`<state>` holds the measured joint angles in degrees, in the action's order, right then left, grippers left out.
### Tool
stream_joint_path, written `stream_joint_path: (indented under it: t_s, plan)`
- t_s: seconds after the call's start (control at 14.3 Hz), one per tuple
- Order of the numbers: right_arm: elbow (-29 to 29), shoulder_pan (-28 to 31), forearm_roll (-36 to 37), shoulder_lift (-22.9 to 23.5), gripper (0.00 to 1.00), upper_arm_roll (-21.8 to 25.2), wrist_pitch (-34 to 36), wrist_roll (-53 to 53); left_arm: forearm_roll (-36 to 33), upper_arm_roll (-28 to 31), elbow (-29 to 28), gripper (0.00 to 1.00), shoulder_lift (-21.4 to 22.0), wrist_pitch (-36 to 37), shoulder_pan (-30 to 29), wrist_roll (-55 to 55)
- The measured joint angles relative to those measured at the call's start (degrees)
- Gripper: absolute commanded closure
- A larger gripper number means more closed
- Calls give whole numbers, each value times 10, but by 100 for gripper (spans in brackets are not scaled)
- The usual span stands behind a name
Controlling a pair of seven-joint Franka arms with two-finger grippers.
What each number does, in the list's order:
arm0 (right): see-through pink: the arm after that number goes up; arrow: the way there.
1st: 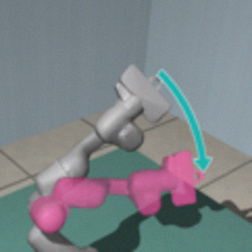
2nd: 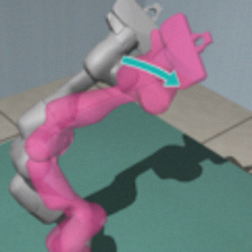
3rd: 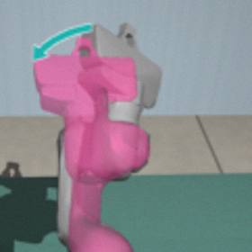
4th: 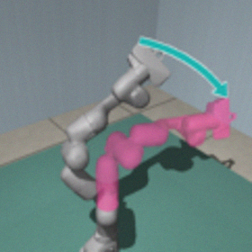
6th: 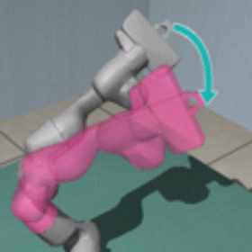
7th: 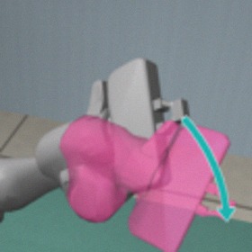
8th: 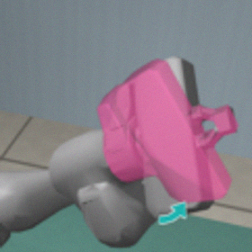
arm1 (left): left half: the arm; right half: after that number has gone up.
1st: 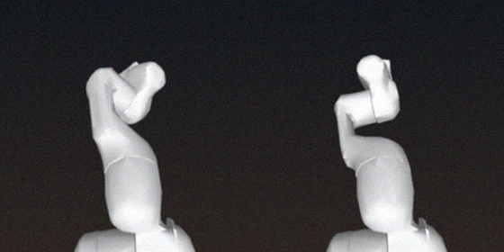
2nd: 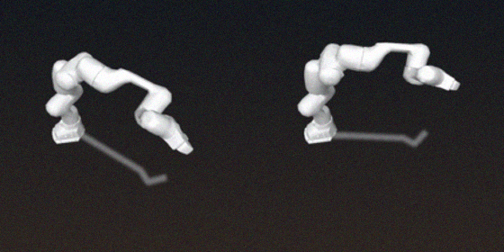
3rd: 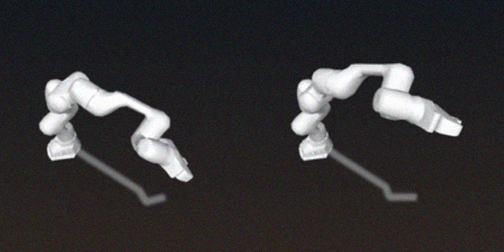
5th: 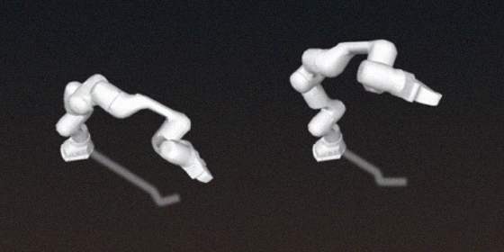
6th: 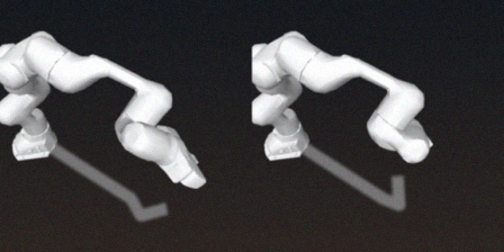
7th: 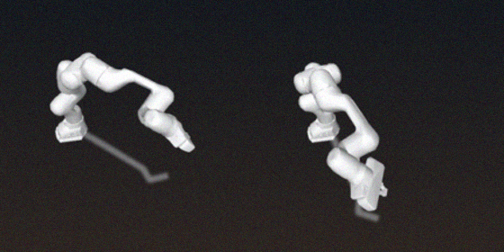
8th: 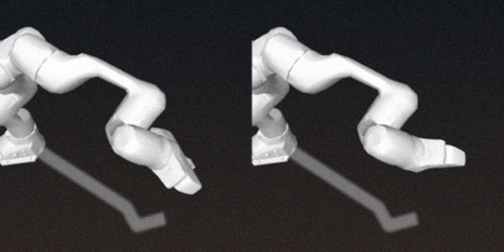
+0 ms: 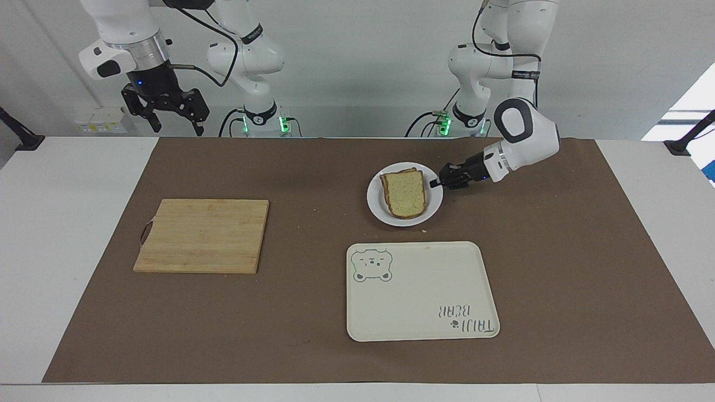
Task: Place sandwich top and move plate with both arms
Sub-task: 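Grasp the white plate rim with the left gripper, then slide the plate with the left gripper onto the bear tray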
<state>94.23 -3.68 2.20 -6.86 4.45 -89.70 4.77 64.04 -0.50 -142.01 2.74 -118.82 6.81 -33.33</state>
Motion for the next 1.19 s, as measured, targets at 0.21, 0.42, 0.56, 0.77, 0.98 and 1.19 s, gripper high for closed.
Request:
stream_joint_path:
  t_s: [0.21,0.42,0.56,0.77,0.98,1.19]
  plan:
    - [-17,0,0,15,0,0,0,-10,0,0,52,100,-30,14,-20,-3]
    - [-18,0,0,16,0,0,-1,-19,1,1,120,100,-70,15,-22,-1]
    - [-18,0,0,16,0,0,-1,-20,1,2,162,100,-96,15,-24,2]
    - [-18,0,0,16,0,0,-1,-20,0,3,216,100,-137,16,-40,5]
    - [-19,0,0,16,0,0,-1,-20,-1,3,275,100,-197,15,-46,8]
    - [-19,0,0,16,0,0,-1,-20,-8,-2,348,100,-262,13,-46,46]
